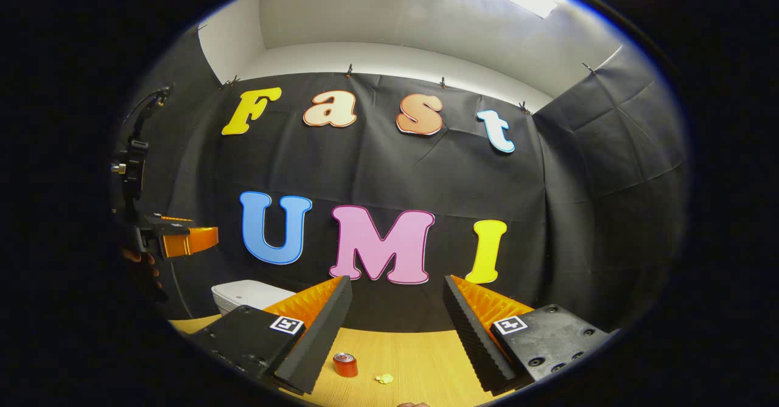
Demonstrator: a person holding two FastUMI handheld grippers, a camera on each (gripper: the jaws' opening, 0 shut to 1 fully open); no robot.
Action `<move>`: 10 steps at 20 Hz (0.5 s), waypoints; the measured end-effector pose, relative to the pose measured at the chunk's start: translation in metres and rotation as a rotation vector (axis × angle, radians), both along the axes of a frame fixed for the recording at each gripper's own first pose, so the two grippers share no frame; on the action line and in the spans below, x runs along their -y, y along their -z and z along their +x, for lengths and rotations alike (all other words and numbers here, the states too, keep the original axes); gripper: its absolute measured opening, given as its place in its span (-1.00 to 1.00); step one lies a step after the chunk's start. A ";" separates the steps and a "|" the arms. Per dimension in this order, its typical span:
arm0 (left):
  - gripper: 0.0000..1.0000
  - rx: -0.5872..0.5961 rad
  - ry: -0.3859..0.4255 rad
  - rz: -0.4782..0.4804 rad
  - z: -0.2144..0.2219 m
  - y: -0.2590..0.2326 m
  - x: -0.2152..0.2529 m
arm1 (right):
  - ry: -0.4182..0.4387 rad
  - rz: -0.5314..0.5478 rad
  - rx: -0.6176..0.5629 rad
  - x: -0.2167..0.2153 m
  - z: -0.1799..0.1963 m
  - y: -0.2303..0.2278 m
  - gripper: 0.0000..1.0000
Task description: Press the lid of the desktop garbage bin to open it, pick up the crumpled paper on the desktop and throw it into the bin, then pick up the pop can on the desktop and drop it into the bin, and finally close the garbage bin lid.
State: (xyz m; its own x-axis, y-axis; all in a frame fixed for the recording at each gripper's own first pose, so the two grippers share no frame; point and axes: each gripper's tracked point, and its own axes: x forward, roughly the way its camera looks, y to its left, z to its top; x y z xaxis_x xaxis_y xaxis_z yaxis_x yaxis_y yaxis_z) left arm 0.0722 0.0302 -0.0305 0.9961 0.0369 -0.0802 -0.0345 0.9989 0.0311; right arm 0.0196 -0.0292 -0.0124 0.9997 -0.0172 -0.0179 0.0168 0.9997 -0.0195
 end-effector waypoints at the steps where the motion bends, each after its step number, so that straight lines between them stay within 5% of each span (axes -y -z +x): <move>1: 0.63 -0.022 -0.004 -0.016 0.007 0.010 -0.005 | 0.003 -0.002 -0.004 0.002 0.000 0.002 0.92; 5: 0.29 -0.130 -0.031 -0.081 0.036 0.055 -0.026 | 0.019 -0.012 -0.017 0.009 0.003 0.009 0.93; 6: 0.00 -0.161 -0.042 -0.093 0.043 0.068 -0.034 | 0.025 -0.014 -0.022 0.012 0.004 0.011 0.93; 10: -0.63 -0.286 -0.079 -0.132 0.064 0.120 -0.054 | 0.054 -0.024 -0.047 0.025 0.002 0.021 0.93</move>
